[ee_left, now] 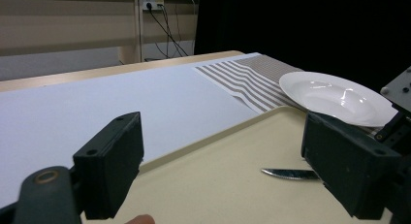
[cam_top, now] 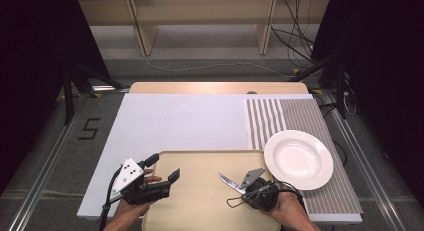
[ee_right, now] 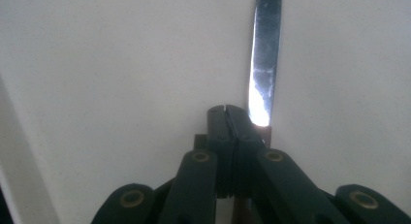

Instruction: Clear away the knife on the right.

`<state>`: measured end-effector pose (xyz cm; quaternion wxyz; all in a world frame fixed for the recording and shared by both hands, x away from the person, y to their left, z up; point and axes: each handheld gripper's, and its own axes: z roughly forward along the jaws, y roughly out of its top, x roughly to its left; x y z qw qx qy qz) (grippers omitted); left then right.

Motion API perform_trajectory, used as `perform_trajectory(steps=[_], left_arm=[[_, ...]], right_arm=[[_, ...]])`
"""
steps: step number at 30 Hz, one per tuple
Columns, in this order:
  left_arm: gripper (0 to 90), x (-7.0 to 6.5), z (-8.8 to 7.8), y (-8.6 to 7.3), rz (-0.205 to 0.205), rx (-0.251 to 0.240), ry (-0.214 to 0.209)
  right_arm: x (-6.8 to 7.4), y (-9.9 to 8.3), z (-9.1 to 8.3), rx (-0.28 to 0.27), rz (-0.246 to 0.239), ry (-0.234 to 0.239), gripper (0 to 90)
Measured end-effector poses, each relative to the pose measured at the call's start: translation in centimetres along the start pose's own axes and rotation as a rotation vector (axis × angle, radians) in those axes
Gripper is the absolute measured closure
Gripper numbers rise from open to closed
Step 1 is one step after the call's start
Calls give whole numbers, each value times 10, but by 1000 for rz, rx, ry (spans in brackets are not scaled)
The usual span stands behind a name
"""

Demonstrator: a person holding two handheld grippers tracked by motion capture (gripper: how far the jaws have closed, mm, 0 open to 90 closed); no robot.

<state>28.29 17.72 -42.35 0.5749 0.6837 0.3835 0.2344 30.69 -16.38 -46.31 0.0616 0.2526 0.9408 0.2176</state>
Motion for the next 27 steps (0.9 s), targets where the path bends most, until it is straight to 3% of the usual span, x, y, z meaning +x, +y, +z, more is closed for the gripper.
perform_trajectory(steps=[6,13,27], left_arm=[[150,0,0,0,-2,-2,0],[149,0,0,0,-1,-1,-2],[150,-1,0,0,0,-3,-3]], right_arm=[[-9,-3,-4,-10,46,-37,900],[-24,-8,-5,-9,72,-91,900],[-42,-15,-9,8,111,-153,900]])
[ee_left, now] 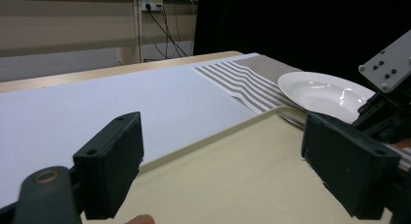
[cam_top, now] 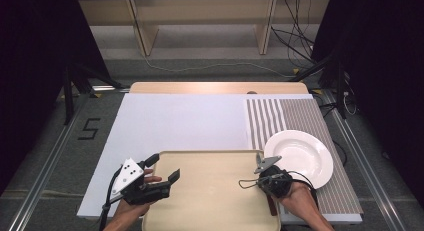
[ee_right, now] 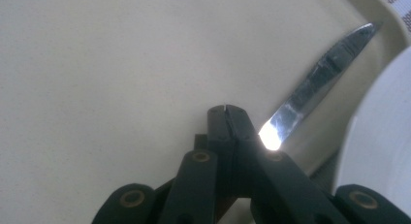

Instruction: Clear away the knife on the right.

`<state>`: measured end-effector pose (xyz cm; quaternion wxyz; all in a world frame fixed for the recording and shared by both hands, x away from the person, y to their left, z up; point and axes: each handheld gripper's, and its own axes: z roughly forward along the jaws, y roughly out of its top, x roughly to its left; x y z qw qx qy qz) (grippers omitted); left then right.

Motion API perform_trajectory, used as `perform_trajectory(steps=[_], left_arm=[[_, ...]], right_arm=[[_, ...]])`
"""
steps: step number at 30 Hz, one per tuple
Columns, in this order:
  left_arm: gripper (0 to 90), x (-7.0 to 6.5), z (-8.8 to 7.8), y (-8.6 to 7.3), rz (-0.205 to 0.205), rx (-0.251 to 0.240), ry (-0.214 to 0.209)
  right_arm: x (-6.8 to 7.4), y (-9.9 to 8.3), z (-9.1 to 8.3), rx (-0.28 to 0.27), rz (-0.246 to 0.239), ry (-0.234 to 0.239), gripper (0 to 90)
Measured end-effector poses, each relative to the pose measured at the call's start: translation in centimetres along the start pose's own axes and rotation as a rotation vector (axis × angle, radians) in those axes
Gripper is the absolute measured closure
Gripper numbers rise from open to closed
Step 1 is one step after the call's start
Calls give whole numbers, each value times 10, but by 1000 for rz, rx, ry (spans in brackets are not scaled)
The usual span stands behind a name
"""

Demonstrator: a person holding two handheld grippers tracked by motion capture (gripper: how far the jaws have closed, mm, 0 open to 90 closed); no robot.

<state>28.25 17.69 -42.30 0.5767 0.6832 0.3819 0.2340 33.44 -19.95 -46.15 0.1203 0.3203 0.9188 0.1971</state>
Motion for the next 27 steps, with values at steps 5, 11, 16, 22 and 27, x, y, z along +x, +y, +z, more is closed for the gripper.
perform_trajectory(steps=[5,11,16,22,27], left_arm=[[149,0,0,0,-1,0,-1],[150,0,0,0,-1,-1,0],[150,0,0,0,0,-1,-1],[150,0,0,0,0,-1,-1],[150,0,0,0,-2,-1,-1]], right_arm=[[-3,-1,-2,8,7,8,900],[-5,-2,-9,-44,34,8,887],[-6,-2,-22,-162,49,10,827],[-5,0,-37,-307,82,69,563],[-2,1,-45,-384,91,111,487]])
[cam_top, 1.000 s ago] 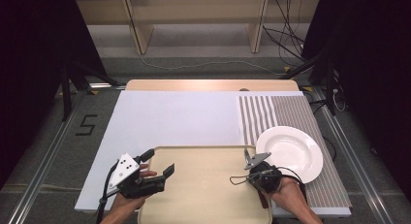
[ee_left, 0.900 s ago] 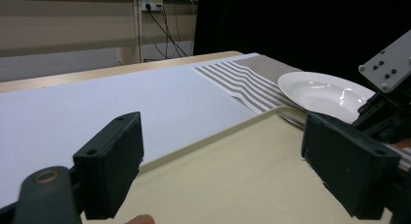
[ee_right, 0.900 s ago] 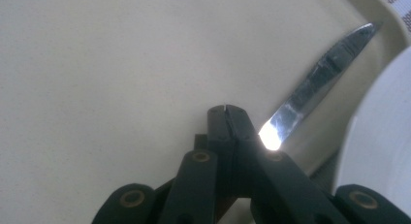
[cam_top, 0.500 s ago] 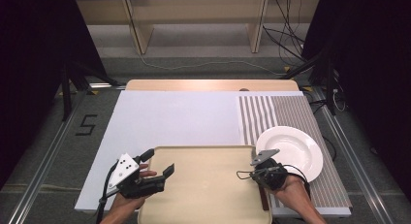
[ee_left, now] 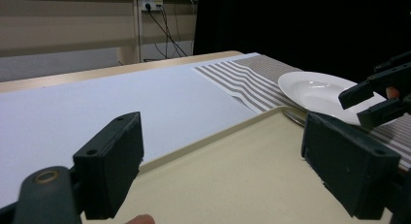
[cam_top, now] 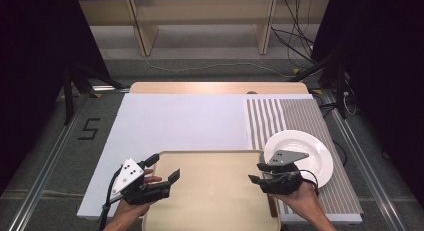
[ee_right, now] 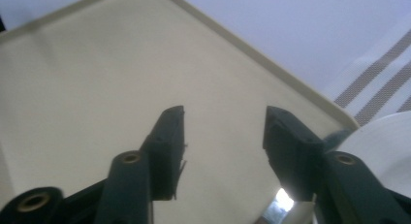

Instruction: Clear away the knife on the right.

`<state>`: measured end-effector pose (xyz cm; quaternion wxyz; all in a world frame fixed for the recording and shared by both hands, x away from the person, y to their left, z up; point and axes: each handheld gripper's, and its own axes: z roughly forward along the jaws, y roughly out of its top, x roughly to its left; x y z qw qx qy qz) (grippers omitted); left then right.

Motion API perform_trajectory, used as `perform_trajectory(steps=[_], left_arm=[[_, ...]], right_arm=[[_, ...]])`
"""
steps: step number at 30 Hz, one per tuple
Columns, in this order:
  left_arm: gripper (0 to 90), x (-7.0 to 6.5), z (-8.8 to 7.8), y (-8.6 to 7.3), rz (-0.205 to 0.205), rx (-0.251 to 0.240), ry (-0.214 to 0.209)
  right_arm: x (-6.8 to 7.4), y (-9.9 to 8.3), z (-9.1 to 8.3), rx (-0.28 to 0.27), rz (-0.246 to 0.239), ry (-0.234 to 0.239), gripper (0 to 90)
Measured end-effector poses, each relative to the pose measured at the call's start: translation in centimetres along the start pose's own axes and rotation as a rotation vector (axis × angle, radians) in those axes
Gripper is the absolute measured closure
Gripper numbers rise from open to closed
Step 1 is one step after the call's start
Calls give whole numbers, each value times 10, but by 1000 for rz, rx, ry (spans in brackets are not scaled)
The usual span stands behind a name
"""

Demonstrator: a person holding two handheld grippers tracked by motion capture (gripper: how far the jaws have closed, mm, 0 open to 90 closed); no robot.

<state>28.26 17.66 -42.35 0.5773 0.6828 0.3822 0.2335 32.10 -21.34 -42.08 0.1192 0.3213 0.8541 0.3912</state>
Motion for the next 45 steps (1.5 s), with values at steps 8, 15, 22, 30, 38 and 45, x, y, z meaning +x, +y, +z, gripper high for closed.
perform_trajectory(steps=[8,15,22,30,38,45], left_arm=[[149,0,0,0,2,1,-1],[149,0,0,0,2,2,-1],[150,0,0,0,-1,1,-1],[149,1,-1,0,0,1,-3],[150,0,-1,0,-3,2,-10],[149,0,-1,0,2,7,-14]], right_arm=[[8,4,-7,-103,2,28,377],[7,4,-14,-170,45,52,329],[7,3,-19,-210,64,60,281],[4,0,-27,-250,94,55,218],[0,-5,-37,-286,127,34,187],[0,-13,-47,-330,147,26,173]])
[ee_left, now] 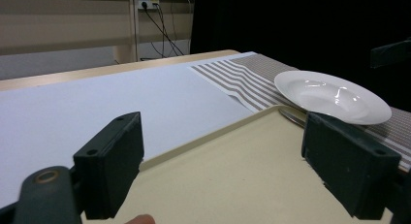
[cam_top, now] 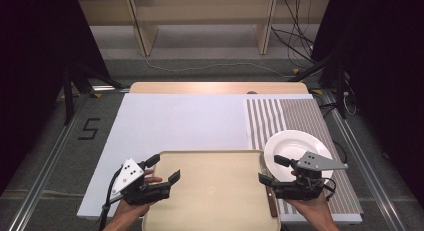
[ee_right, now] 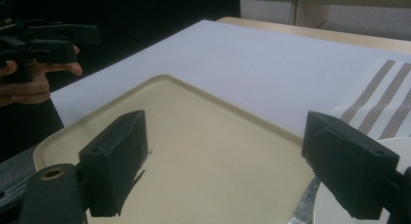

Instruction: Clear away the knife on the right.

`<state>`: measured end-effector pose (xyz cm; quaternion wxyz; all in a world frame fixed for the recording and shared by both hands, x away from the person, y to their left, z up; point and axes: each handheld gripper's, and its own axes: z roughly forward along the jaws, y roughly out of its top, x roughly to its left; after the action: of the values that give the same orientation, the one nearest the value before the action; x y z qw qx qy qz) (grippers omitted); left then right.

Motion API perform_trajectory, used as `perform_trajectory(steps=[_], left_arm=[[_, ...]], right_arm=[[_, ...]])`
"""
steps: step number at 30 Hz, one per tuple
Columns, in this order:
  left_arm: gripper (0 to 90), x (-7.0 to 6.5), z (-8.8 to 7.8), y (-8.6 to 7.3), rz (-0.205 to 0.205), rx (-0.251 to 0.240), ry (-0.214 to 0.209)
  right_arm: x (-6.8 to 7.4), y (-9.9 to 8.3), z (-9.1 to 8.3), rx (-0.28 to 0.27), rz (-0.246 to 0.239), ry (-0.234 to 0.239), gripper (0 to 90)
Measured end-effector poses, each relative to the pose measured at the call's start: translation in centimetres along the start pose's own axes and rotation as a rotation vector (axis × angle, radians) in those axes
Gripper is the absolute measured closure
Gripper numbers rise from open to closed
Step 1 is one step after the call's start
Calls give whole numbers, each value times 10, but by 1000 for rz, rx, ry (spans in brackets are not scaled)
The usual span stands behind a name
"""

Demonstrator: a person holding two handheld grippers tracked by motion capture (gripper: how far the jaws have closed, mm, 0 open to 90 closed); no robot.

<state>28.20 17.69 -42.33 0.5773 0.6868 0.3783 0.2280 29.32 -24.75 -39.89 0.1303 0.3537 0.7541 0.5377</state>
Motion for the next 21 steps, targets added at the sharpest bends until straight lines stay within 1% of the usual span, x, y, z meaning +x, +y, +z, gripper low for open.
perform_trajectory(steps=[2,6,10,13,21], left_arm=[[150,0,0,0,0,0,0],[150,0,1,0,0,0,1],[150,0,1,0,3,0,3],[149,0,0,0,3,-4,6],[148,0,0,0,3,-6,6]], right_arm=[[1,0,-3,-9,8,-3,168],[3,0,-8,-31,3,-14,162],[3,-1,-7,-27,-3,-14,160],[3,-1,-6,-25,-18,-22,160],[0,0,-8,-39,-6,-37,161]])
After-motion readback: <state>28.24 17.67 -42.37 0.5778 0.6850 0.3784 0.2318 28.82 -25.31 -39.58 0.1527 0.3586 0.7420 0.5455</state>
